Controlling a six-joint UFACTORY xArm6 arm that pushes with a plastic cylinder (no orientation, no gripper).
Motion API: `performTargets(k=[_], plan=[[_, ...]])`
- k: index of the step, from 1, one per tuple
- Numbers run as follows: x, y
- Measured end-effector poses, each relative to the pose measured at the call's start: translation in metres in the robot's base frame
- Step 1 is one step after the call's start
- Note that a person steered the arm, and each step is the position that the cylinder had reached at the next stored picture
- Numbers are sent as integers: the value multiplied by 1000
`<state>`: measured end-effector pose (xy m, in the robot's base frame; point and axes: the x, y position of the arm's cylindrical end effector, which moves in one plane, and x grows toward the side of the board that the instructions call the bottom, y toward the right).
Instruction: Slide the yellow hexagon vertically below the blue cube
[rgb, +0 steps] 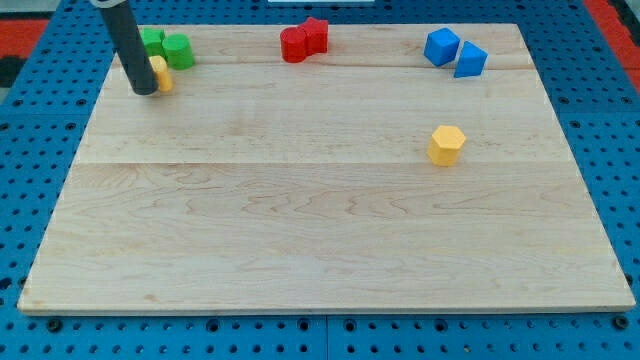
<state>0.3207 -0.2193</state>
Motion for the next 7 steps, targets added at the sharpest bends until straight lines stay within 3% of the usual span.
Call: performTargets(k=[2,3,6,7], plan=[[-14,14],[3,41],[13,333],[56,417]])
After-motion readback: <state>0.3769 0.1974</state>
